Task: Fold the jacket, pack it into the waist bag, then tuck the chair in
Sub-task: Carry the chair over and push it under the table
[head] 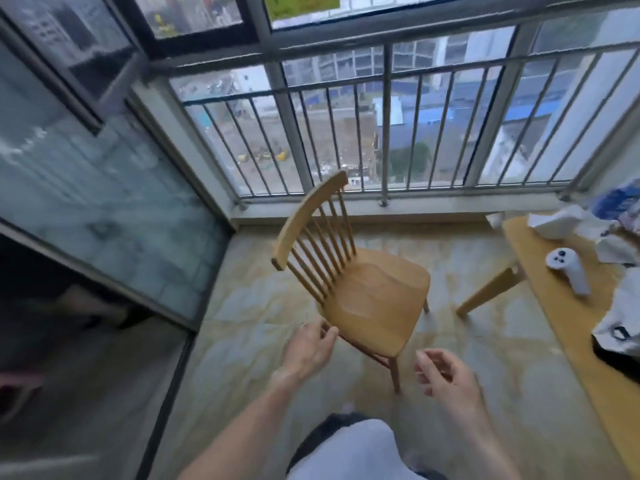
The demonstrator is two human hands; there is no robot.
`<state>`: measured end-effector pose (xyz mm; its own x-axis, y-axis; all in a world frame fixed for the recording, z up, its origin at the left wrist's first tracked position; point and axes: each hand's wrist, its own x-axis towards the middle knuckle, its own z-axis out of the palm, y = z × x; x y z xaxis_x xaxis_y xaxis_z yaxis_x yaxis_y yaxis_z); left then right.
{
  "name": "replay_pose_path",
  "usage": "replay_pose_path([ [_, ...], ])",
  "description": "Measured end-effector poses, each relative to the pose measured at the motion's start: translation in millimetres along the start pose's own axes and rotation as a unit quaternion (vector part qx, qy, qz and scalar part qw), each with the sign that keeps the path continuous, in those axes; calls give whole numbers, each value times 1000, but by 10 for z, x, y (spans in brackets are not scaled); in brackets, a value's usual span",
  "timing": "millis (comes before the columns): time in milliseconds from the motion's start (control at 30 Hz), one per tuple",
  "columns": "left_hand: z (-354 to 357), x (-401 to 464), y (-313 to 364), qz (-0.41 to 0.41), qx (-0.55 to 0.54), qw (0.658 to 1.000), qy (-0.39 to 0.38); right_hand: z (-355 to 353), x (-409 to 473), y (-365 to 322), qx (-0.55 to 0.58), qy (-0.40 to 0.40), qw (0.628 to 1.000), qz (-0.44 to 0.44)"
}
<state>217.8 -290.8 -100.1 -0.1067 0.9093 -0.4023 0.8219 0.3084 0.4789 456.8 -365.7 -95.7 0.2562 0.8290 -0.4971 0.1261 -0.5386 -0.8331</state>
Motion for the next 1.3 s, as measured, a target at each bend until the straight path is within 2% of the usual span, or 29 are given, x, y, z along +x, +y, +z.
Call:
replay_pose_path([
  [133, -545, -101, -529, -55, -52, 994, 73, 762, 34, -268, -17, -42, 998, -36],
  [300, -1084, -40, -1285, -96, -95, 984, 119, 1803, 89, -605, -36, -94, 993, -62],
  [467, -1668, 320, -1967, -82, -95, 985, 121, 2760, 162, -821, -60, -88, 993, -50],
  [600, -2053, 807, -2202, -50, -96, 989, 98, 3259, 224, -1022, -51, -70, 996, -22],
  [767, -2369, 1465, -1902, 25, -73, 995, 62, 3568, 489, -1235, -27, -47, 998, 20],
  [933, -2373, 2276, -1344, 90, -51, 995, 1, 3818, 1120, -1277, 51, 0, 991, 127],
  [1133, -2264, 3328, -659, 163, 23, 983, -82, 4255, 2056, -1314, 188, 63, 939, 282],
  [1200, -2198, 3665, -452, 189, 69, 973, -113, 4410, 2311, -1283, 237, 89, 912, 322],
  [1300, -2043, 4151, -144, 240, 129, 949, -159, 4585, 2721, -1213, 252, 101, 884, 381],
])
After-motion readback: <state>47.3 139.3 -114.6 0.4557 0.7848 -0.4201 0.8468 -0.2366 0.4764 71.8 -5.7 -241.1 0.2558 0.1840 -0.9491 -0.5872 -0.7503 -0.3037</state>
